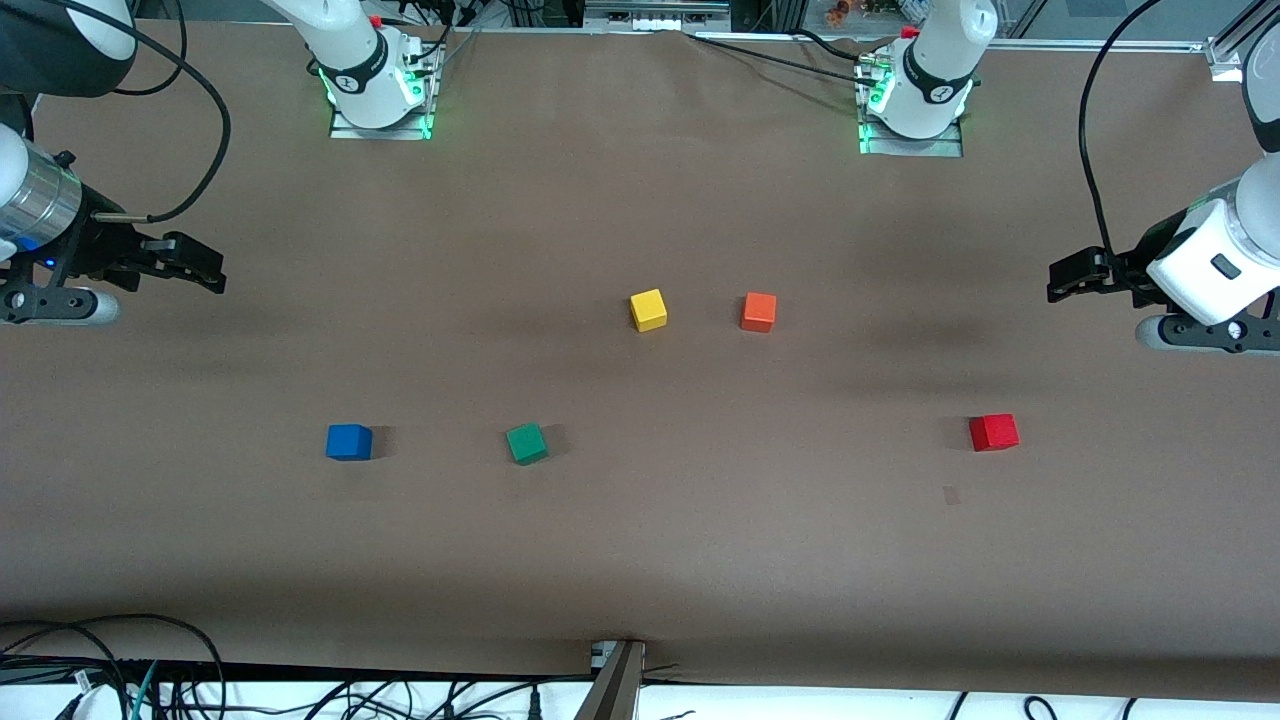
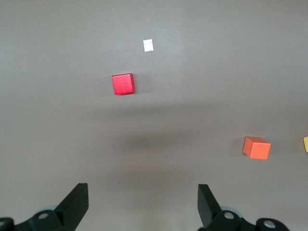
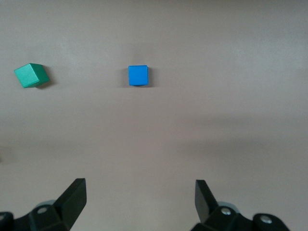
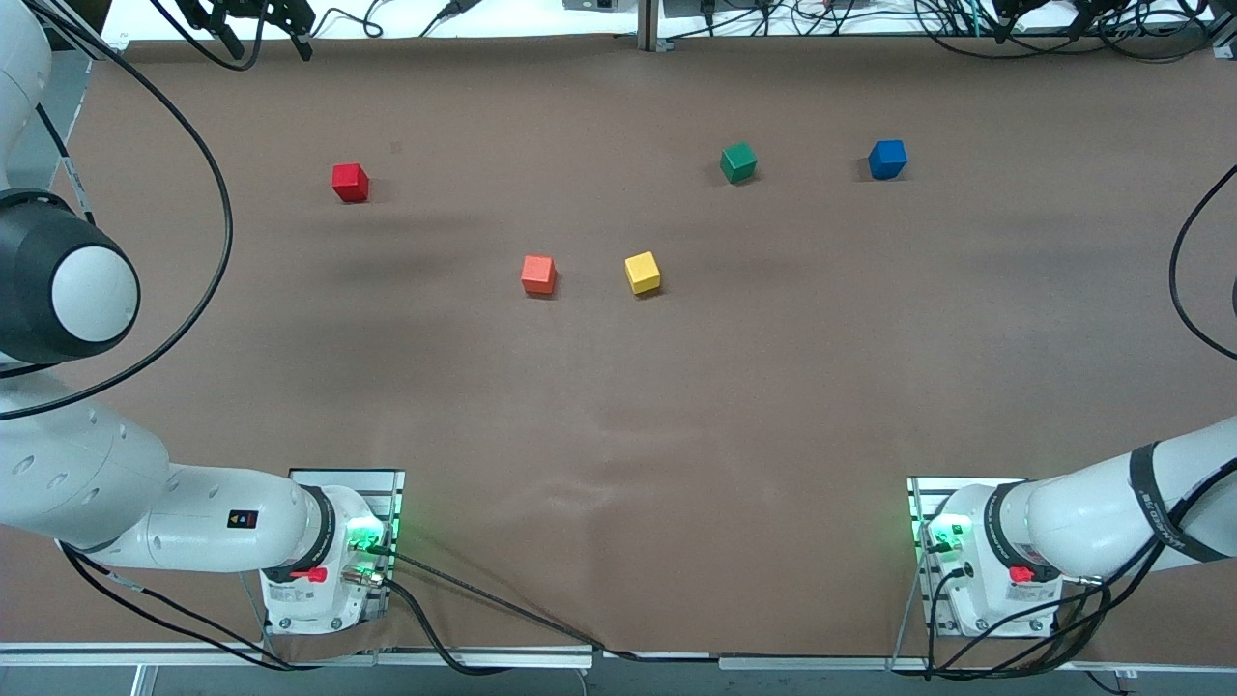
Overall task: Pass red block to right arm, stack on blue
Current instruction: 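Lower the left gripper over the red cube, then close the left gripper on the red cube and lift it, then carry the red cube toward the right gripper while the right gripper approaches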
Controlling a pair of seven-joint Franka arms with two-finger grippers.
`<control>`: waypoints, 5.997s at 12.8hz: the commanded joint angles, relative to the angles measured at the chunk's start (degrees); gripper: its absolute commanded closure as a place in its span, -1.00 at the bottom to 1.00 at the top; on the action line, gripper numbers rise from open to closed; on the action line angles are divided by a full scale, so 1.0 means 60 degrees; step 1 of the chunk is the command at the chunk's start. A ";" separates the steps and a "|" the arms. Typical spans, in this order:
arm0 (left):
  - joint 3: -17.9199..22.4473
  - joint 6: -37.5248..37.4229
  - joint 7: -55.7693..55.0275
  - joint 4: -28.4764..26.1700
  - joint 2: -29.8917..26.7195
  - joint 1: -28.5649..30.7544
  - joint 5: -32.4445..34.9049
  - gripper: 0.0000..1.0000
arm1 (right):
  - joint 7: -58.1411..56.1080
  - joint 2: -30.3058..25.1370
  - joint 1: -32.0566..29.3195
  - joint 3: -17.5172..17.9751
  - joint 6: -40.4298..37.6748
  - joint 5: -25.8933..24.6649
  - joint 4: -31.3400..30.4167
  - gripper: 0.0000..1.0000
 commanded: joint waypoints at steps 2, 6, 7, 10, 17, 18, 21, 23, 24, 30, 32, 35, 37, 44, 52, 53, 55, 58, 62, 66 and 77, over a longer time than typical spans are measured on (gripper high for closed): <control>0.0012 -0.0114 0.0096 0.0289 0.0134 -0.0033 0.0065 -1.00 | 0.0048 0.0040 0.0013 0.0026 -0.0119 0.0017 0.0192 -1.00; 0.0012 -0.0144 0.0095 0.0289 0.0193 -0.0063 -0.0007 -1.00 | 0.0048 0.0040 0.0013 0.0026 -0.0119 0.0017 0.0192 -1.00; 0.0012 -0.0144 0.0095 0.0289 0.0237 -0.0048 -0.0022 -1.00 | 0.0048 0.0040 0.0013 0.0026 -0.0119 0.0017 0.0192 -0.99; 0.0012 -0.0042 0.0139 0.0246 0.0500 -0.0063 0.0050 -1.00 | 0.0048 0.0040 0.0013 0.0026 -0.0119 0.0017 0.0192 -0.99; 0.0026 0.2064 0.1164 -0.0572 0.1964 0.0712 -0.0008 -1.00 | 0.0033 0.0055 -0.0002 0.0011 -0.0119 0.0017 0.0192 -1.00; 0.0026 0.2619 0.1194 -0.0952 0.2067 0.0743 -0.0008 -1.00 | 0.0033 0.0055 -0.0002 0.0011 -0.0148 0.0017 0.0178 -1.00; 0.0026 0.4639 0.1194 -0.2532 0.2171 0.0860 -0.0008 -1.00 | 0.0033 0.0055 -0.0016 -0.0004 -0.0134 0.0017 0.0177 -0.99; 0.0026 0.6032 0.1194 -0.3398 0.2272 0.0860 -0.0008 -1.00 | 0.0033 0.0055 -0.0016 -0.0004 -0.0134 0.0017 0.0177 -0.99; 0.0026 0.6488 0.1194 -0.3547 0.2447 0.0933 -0.0008 -1.00 | 0.0033 0.0055 -0.0016 -0.0004 -0.0134 0.0017 0.0177 -1.00; 0.0012 0.7853 0.0960 -0.3549 0.3532 0.1241 -0.0022 -1.00 | 0.0033 0.0055 -0.0016 -0.0004 -0.0134 0.0017 0.0177 -0.99; 0.0012 0.8175 0.0872 -0.3549 0.3752 0.1212 -0.0168 -1.00 | 0.0033 0.0055 -0.0016 -0.0004 -0.0134 0.0017 0.0177 -0.99; 0.0012 0.8644 0.0828 -0.3534 0.4030 0.1168 -0.0228 -1.00 | 0.0033 0.0055 -0.0016 -0.0004 -0.0134 0.0017 0.0177 -0.99; 0.0012 0.8689 0.0770 -0.3548 0.4118 0.1153 -0.0228 -1.00 | 0.0033 0.0055 -0.0016 -0.0004 -0.0134 0.0017 0.0177 -0.99; 0.0012 0.8602 0.0256 -0.3534 0.4104 0.1080 -0.0213 0.07 | 0.0033 0.0055 -0.0016 -0.0004 -0.0222 0.0017 0.0148 -0.99; -0.0061 0.6953 0.1296 -0.2352 0.3416 0.1094 -0.0139 1.00 | -0.0010 0.0055 -0.0016 -0.0004 -0.0222 0.0017 0.0148 -0.99; -0.0134 0.6236 0.1311 -0.1840 0.3401 0.1094 -0.0169 1.00 | -0.0010 0.0055 -0.0016 -0.0004 -0.0222 0.0017 0.0148 -0.99; -0.0383 0.5150 0.1427 -0.0974 0.3401 0.1094 -0.0169 1.00 | -0.0010 0.0055 -0.0016 -0.0018 -0.0222 0.0017 0.0148 -1.00; -0.0706 0.3875 0.2333 -0.0022 0.3182 0.1109 -0.0227 1.00 | -0.0010 0.0055 -0.0016 -0.0004 -0.0222 0.0017 0.0148 -1.00; -0.0955 0.3035 0.3811 0.0626 0.2831 0.0978 -0.0637 1.00 | -0.0011 0.0040 -0.0016 -0.0004 -0.0222 0.0017 0.0134 -0.99; -0.1160 0.3020 0.7017 0.0553 0.2815 0.1153 -0.3341 1.00 | -0.0025 0.0055 -0.0016 -0.0004 -0.0149 0.0017 0.0148 -1.00; -0.1921 0.3955 1.2424 0.0451 0.3840 0.0437 -1.1030 1.00 | -0.0142 0.0098 -0.0016 -0.0004 -0.0061 0.0017 0.0148 -0.99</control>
